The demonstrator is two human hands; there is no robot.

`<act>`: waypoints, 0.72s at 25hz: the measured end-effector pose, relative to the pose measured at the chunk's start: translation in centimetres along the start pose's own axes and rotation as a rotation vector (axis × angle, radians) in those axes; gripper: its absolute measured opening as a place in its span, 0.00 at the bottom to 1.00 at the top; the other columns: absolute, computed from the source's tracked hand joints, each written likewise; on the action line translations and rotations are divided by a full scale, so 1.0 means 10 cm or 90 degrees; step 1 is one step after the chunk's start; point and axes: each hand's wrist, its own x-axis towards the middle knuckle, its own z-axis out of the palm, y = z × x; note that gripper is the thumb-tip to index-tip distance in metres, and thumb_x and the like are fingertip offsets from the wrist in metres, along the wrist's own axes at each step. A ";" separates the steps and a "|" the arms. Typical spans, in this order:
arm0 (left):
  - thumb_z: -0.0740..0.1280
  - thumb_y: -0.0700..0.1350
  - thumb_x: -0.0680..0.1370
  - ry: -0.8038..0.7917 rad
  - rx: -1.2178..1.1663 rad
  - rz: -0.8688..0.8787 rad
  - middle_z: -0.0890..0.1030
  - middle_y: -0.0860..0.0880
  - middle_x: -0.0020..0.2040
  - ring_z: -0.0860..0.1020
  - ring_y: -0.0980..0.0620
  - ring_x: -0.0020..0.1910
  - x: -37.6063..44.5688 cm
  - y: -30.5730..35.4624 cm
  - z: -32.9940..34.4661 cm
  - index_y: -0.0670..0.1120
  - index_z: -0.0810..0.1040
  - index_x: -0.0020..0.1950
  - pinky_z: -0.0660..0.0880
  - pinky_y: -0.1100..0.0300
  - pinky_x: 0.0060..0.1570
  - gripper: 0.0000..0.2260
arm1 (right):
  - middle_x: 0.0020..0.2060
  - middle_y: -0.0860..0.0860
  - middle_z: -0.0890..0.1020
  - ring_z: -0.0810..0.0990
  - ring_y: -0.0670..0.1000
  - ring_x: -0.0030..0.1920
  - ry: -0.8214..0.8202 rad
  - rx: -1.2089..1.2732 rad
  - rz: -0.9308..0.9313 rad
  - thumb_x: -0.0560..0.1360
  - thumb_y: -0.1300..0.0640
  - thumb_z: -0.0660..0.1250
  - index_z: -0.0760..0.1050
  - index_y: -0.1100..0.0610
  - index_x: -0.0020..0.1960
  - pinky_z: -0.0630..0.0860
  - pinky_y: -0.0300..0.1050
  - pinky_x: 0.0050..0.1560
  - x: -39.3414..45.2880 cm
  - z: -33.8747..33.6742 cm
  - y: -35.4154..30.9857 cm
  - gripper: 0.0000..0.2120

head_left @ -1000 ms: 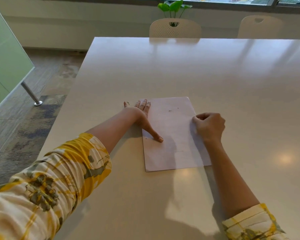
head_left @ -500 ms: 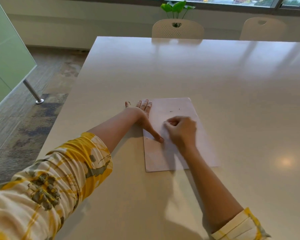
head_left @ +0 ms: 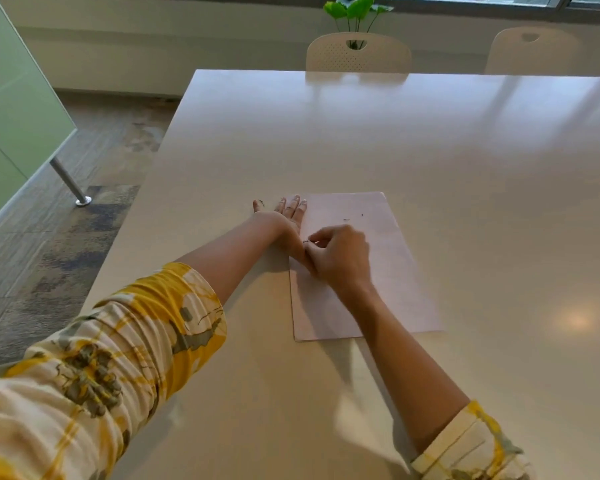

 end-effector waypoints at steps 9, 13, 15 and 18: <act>0.66 0.82 0.49 -0.023 -0.025 0.004 0.26 0.51 0.77 0.28 0.48 0.76 -0.02 -0.01 -0.04 0.48 0.26 0.77 0.28 0.30 0.68 0.75 | 0.38 0.54 0.86 0.84 0.55 0.41 0.165 -0.083 0.146 0.69 0.58 0.72 0.85 0.56 0.42 0.75 0.38 0.43 0.25 -0.49 0.34 0.05; 0.65 0.82 0.56 -0.008 0.007 0.004 0.28 0.49 0.78 0.30 0.48 0.77 0.01 0.00 -0.02 0.47 0.27 0.77 0.32 0.29 0.69 0.70 | 0.33 0.43 0.83 0.79 0.37 0.33 0.006 0.027 0.006 0.70 0.52 0.74 0.86 0.52 0.44 0.70 0.23 0.33 0.02 0.00 0.08 0.05; 0.66 0.82 0.50 -0.021 -0.014 0.002 0.26 0.51 0.77 0.28 0.48 0.77 -0.01 -0.01 -0.02 0.48 0.26 0.77 0.28 0.30 0.68 0.74 | 0.36 0.43 0.85 0.82 0.41 0.38 0.082 0.038 0.089 0.68 0.50 0.74 0.86 0.50 0.43 0.74 0.30 0.40 0.11 -0.26 0.30 0.07; 0.66 0.82 0.46 -0.030 -0.028 0.005 0.25 0.51 0.77 0.27 0.49 0.76 -0.04 0.00 -0.03 0.49 0.25 0.76 0.28 0.31 0.67 0.76 | 0.37 0.46 0.86 0.84 0.48 0.41 0.161 -0.035 0.159 0.69 0.51 0.73 0.86 0.51 0.44 0.70 0.34 0.42 0.25 -0.61 0.59 0.07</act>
